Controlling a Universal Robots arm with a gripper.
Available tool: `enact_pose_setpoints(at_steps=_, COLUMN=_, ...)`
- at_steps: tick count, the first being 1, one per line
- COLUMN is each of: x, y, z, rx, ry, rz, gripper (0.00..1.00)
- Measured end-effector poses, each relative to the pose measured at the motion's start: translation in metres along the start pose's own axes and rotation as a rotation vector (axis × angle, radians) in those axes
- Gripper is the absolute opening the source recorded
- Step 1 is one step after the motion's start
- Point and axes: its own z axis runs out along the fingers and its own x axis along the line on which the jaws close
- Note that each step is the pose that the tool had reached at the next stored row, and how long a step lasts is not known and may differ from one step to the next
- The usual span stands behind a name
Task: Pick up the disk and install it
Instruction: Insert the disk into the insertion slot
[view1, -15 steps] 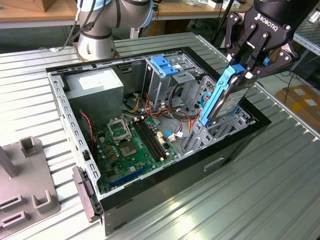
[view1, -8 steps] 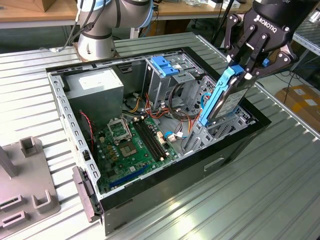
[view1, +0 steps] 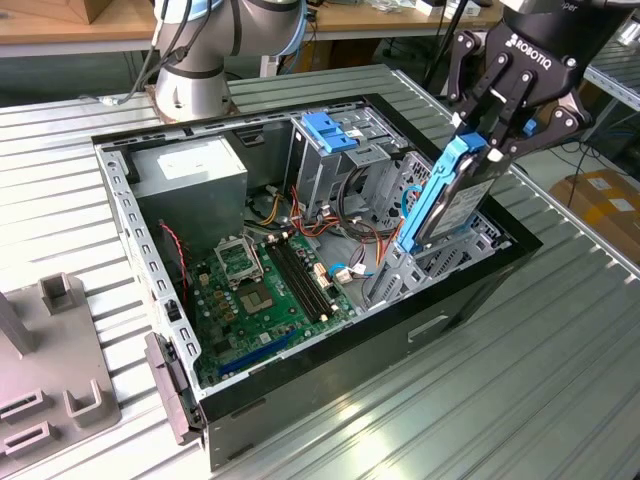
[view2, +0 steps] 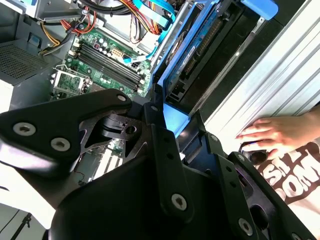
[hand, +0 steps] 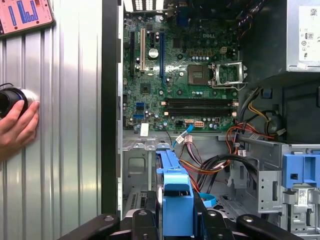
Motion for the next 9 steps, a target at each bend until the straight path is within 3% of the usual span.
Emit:
enact_pose_setpoints(at_steps=6, x=0.0003, y=0.0, z=0.0093, rx=-0.0001, ry=0.0001, rz=0.0, gripper=0.36)
enact_pose_setpoints(at_steps=9, x=0.0004, y=0.0, z=0.0107, rx=0.0, ry=0.0002, rz=0.0, gripper=0.36)
